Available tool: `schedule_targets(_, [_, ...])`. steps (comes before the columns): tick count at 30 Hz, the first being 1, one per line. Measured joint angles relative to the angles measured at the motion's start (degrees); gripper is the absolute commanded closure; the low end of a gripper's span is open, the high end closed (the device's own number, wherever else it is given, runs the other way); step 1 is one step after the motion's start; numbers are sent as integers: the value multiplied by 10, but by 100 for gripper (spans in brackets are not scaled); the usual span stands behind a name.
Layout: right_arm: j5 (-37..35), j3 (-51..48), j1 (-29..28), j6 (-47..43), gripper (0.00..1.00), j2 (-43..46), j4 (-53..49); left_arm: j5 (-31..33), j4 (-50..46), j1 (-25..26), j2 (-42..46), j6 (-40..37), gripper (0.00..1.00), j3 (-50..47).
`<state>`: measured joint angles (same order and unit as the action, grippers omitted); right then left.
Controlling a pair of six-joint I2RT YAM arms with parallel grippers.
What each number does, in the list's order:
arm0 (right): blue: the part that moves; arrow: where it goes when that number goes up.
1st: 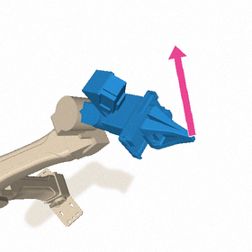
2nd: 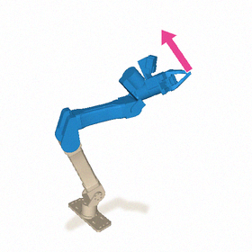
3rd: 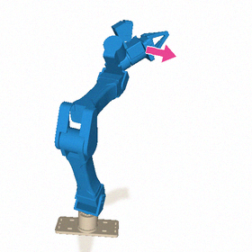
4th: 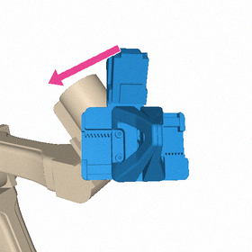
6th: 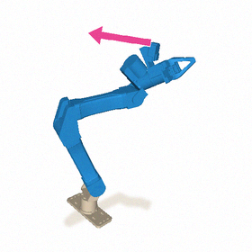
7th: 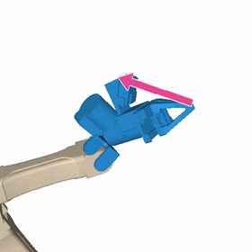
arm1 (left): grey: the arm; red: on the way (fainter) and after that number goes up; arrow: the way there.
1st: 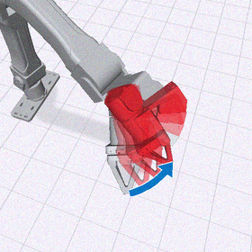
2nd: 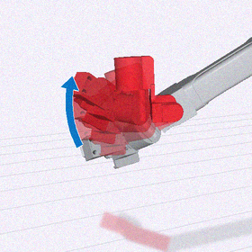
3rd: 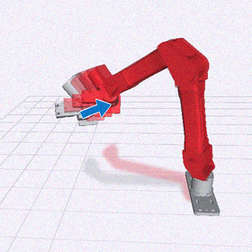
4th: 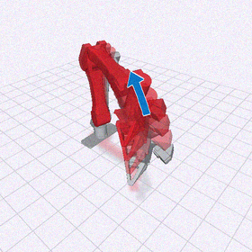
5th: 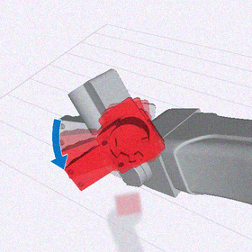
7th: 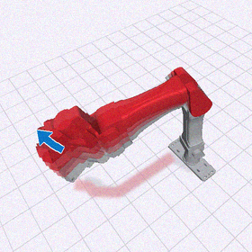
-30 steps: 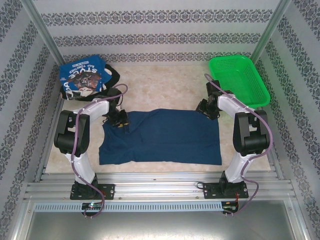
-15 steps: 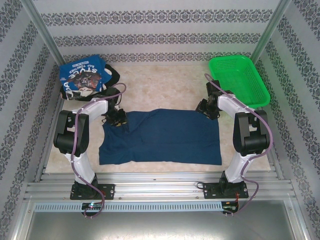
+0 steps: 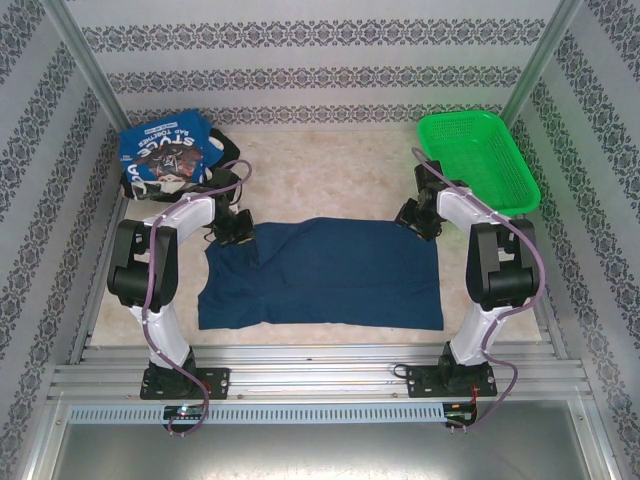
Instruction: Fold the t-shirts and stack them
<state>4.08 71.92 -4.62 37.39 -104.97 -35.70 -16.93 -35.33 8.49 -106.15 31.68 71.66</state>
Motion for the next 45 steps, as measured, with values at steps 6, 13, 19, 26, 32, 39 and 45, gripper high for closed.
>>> schedule_targets(6, [-59, 55, -3, 3, 42, -45, -33, -14, 14, -5, 12, 0, 100, -22])
schedule_targets(13, [-114, 101, -20, 3, 42, -75, -56, -19, 15, -71, 91, 2, 100, -68])
schedule_targets(19, [-127, 132, -33, 3, 42, -101, -69, -14, 15, -135, 137, -5, 100, -81])
schedule_targets(26, [-129, 141, -39, 3, 42, -113, -75, -12, 15, -151, 146, -14, 100, -101])
schedule_targets(32, [-148, 159, -39, 3, 42, -119, -90, -8, 12, -190, 153, -25, 100, -104])
schedule_targets(39, [-155, 190, -39, 3, 43, -150, -101, -18, 13, -206, 154, -31, 100, -104])
schedule_targets(45, [-169, 222, -49, 3, 43, -191, -122, -40, 16, -202, 150, -31, 100, -104])
